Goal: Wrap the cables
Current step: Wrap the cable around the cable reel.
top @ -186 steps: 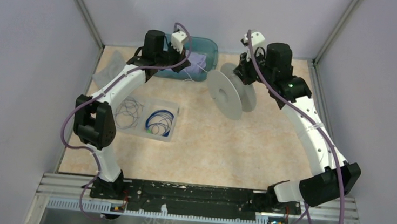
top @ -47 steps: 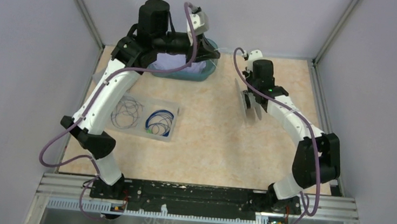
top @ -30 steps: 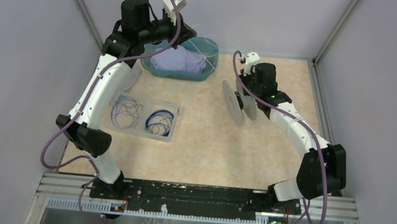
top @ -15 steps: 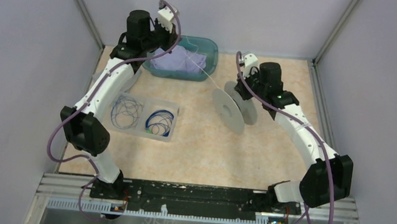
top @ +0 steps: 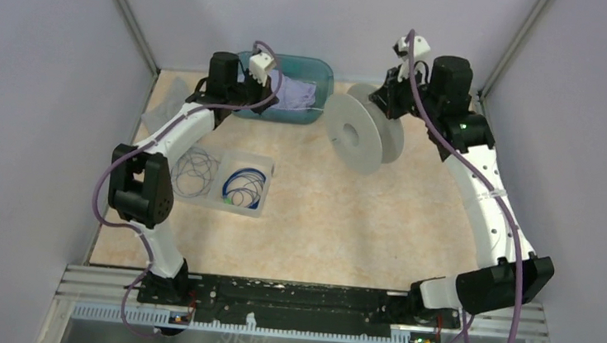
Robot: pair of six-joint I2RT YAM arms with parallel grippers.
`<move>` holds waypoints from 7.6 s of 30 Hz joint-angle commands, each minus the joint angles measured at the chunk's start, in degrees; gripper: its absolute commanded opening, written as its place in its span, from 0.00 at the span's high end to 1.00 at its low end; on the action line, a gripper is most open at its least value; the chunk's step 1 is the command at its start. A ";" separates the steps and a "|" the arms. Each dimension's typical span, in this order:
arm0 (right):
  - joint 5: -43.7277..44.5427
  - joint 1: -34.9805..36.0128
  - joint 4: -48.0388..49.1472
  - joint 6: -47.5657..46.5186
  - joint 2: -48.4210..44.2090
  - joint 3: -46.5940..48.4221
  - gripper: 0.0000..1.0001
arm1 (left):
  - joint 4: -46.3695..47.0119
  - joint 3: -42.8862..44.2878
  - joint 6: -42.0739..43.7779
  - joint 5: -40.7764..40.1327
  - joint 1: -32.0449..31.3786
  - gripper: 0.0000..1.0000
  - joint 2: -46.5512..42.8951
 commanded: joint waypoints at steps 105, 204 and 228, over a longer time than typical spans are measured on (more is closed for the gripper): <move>4.27 -0.39 -5.77 11.63 6.42 30.93 1.00 | -17.11 -23.27 39.63 34.97 -12.23 1.00 -10.56; 2.46 7.93 5.91 -1.99 -0.23 -5.07 1.00 | -3.24 6.01 -2.58 6.05 -10.55 0.99 -3.44; -4.40 2.60 2.25 10.41 3.15 15.96 1.00 | 5.16 -9.63 -2.28 28.44 -8.73 0.71 -3.26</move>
